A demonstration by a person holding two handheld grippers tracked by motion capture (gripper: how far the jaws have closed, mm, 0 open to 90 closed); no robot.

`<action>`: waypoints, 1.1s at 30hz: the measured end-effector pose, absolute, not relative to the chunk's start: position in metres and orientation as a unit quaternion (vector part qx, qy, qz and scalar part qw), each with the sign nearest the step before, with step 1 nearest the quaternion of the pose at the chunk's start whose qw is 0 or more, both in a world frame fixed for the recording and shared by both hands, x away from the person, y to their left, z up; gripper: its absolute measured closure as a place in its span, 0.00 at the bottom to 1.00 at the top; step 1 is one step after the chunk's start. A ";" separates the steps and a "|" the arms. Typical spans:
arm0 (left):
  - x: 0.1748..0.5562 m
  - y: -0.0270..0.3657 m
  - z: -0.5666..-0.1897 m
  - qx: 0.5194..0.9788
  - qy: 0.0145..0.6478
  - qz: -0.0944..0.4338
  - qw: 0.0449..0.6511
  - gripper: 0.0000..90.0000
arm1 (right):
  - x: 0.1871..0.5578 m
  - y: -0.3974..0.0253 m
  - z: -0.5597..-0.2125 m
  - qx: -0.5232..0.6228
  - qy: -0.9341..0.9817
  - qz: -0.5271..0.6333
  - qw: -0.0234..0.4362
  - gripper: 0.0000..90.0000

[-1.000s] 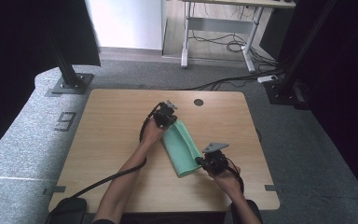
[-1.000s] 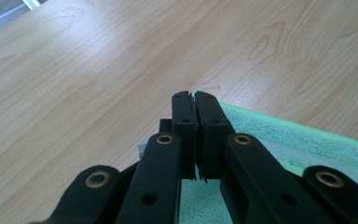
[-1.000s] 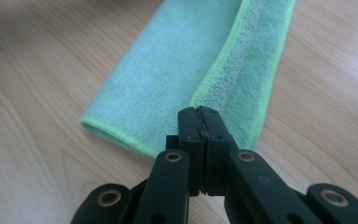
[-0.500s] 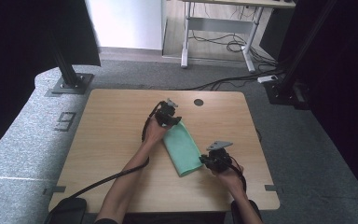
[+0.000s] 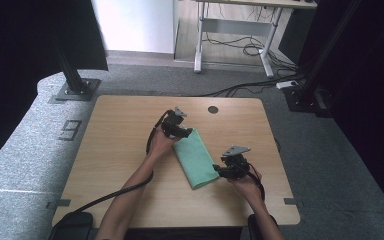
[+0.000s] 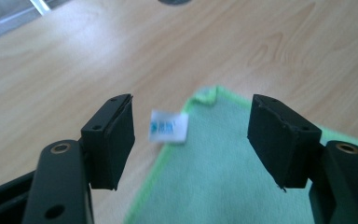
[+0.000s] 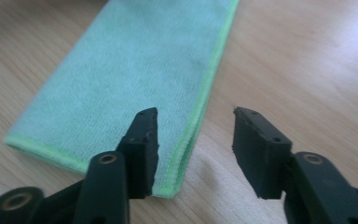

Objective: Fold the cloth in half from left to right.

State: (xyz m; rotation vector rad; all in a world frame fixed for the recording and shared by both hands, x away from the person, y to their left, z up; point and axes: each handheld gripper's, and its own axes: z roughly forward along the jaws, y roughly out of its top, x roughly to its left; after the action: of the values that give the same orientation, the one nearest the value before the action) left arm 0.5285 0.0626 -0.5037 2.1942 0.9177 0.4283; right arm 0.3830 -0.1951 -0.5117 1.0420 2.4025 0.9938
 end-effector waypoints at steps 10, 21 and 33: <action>0.513 0.082 -0.526 0.857 0.361 0.150 0.335 0.33 | 0.397 -0.204 -0.538 0.386 0.852 0.319 0.152 0.47; 0.511 0.076 -0.533 0.857 0.366 0.128 0.338 0.30 | 0.373 -0.188 -0.536 0.365 0.866 0.308 0.147 0.47; 0.475 0.077 -0.535 0.879 0.329 0.152 0.311 0.28 | 0.333 -0.170 -0.534 0.325 0.884 0.316 0.116 0.49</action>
State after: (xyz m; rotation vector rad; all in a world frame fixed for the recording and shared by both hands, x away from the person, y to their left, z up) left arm 0.4746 0.0765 -0.5352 2.3196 0.8699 0.4007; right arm 0.3332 -0.1698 -0.5336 0.9514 2.5882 0.9249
